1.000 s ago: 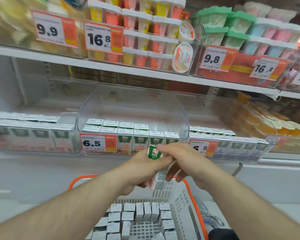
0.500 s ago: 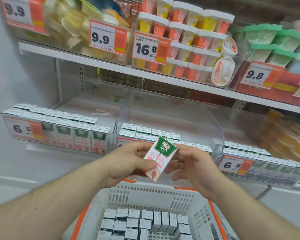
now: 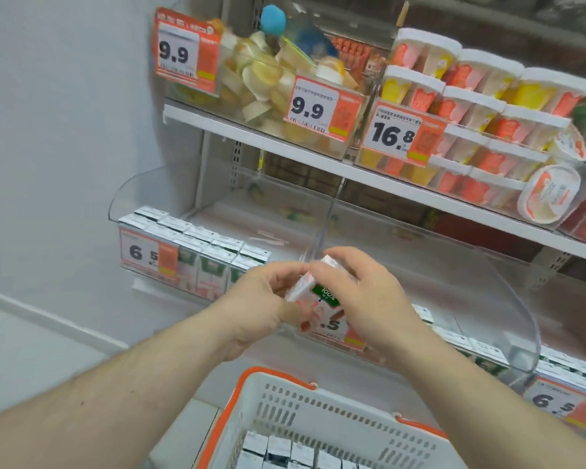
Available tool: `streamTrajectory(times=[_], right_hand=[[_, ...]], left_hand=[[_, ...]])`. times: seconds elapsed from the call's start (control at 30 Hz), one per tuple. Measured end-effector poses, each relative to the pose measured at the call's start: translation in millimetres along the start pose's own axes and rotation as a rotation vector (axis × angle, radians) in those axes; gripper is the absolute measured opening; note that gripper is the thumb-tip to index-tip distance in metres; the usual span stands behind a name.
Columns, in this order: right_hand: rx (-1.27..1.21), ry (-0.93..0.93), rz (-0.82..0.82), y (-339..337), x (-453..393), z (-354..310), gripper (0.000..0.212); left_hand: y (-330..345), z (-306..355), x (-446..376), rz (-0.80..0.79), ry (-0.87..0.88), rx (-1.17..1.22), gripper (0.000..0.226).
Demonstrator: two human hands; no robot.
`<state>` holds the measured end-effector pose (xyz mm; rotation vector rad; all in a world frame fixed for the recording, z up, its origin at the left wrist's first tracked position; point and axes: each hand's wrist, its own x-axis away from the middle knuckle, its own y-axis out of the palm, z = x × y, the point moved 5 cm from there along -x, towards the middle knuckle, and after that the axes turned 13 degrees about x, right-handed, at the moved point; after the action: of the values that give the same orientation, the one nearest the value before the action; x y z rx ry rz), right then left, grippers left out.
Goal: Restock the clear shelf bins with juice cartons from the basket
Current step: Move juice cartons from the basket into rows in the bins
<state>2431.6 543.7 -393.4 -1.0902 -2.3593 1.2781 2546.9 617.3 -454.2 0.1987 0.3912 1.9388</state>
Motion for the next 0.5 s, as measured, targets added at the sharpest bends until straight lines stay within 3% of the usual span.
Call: streamTrajectory(times=[0.07,0.17,0.3,0.5], right_hand=[[0.151,-0.023,0.049,1,-6,-20,0.016],[0.214,-0.061,0.181,-11,-26,-48,0.012],[0.393,-0.072,0.154,-9,-78,-76,0.039],[0.669,0.12,-0.111,44,-134,-68,0.02]], left_hand=[[-9,8,0,0.077,0.043,-0.02,0.05],[-33,11,-2,0.394,0.036,0.038,0.057],[-50,-3,2,0.649,-0.187,0.419,0.02],[-43,-21,-4,0.666,-0.345,0.746,0.061]])
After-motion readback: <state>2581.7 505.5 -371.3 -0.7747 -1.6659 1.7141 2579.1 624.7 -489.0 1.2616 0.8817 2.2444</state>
